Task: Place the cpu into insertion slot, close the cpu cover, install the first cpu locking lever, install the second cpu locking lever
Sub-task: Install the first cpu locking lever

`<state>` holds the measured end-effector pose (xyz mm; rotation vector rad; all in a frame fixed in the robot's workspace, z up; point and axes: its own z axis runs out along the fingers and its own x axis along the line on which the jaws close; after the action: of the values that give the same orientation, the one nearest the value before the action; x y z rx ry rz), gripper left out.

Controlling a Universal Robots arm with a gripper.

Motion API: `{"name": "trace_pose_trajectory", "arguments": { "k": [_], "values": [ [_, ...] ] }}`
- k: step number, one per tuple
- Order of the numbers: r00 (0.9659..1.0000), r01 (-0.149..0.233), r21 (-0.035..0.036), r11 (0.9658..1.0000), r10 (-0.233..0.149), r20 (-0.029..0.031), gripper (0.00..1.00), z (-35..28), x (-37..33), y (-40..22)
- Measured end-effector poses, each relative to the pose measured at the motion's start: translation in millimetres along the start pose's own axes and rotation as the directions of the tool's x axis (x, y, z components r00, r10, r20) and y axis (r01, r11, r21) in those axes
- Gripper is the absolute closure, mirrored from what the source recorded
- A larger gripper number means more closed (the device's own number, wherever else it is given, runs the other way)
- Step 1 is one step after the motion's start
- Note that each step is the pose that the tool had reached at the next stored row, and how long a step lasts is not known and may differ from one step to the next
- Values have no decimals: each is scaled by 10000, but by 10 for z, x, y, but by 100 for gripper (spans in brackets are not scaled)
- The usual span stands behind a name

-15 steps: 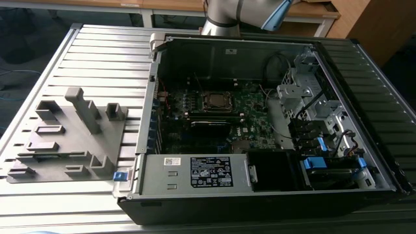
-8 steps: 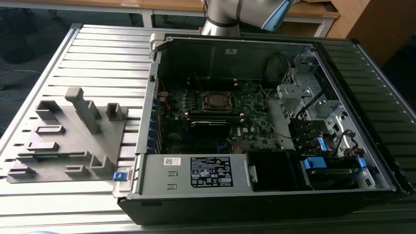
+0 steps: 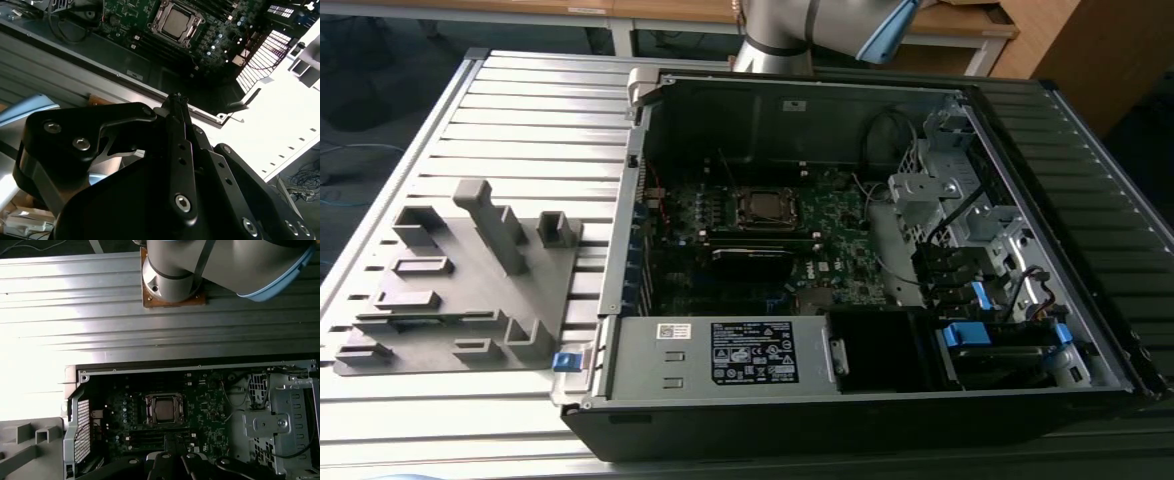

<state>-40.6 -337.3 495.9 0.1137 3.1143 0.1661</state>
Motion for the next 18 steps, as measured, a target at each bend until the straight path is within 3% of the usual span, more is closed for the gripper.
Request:
{"name": "trace_pose_trajectory", "arguments": {
  "k": [7, 18],
  "values": [
    [10000, 0, 0, 10000, 0, 0, 89, 32, 0, -3],
    [10000, 0, 0, 10000, 0, 0, 89, 229, 4, -25]
  ]
}}
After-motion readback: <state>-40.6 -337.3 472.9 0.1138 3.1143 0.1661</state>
